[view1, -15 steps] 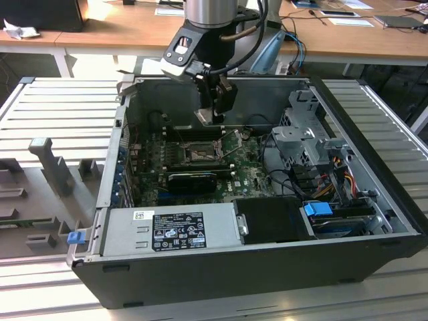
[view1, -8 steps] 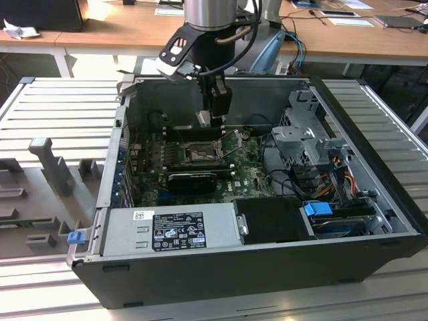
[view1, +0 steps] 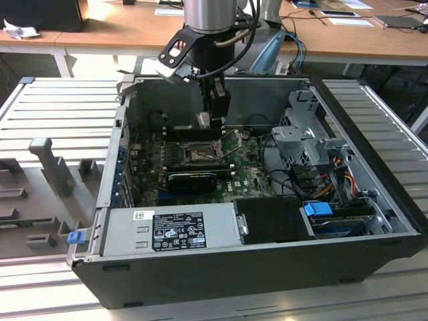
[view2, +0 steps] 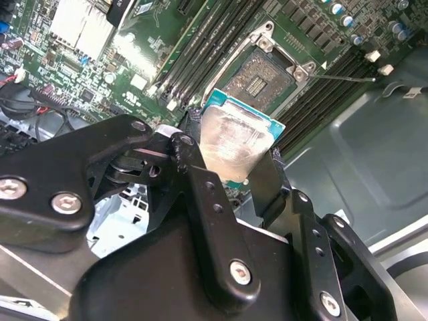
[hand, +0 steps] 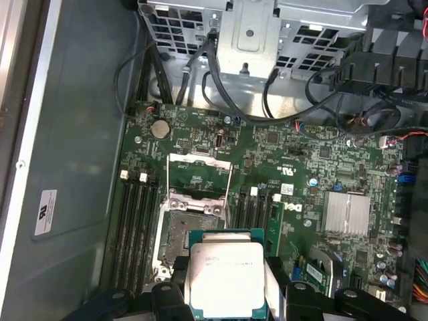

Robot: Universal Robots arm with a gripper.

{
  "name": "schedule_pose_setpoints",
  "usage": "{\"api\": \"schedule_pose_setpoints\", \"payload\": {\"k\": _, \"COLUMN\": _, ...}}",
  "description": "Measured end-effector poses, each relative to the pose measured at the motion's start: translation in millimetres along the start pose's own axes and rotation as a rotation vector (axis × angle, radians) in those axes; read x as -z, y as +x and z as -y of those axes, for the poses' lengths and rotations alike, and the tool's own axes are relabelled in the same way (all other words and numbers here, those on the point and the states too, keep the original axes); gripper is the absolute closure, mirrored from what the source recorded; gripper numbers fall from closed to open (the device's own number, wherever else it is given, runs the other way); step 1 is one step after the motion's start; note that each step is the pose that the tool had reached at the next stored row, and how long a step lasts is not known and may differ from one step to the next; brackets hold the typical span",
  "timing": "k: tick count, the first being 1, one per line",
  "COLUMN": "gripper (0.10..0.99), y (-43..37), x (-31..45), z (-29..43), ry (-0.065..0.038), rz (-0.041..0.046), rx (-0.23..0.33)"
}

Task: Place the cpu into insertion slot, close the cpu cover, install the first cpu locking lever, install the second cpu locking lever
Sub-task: 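Place the cpu into insertion slot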

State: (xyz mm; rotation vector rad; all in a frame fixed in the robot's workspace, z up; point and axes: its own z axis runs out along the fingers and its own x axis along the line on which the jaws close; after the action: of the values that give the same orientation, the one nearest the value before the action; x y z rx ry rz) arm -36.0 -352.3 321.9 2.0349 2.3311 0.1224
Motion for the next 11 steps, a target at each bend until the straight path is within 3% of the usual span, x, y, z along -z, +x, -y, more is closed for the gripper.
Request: {"api": "schedule_pose_setpoints", "payload": {"k": 11, "gripper": 0.557, "y": -0.2, "x": -12.4, "z": 1.1, "ry": 0.000, "rz": 0.0001, "rx": 0.000}}
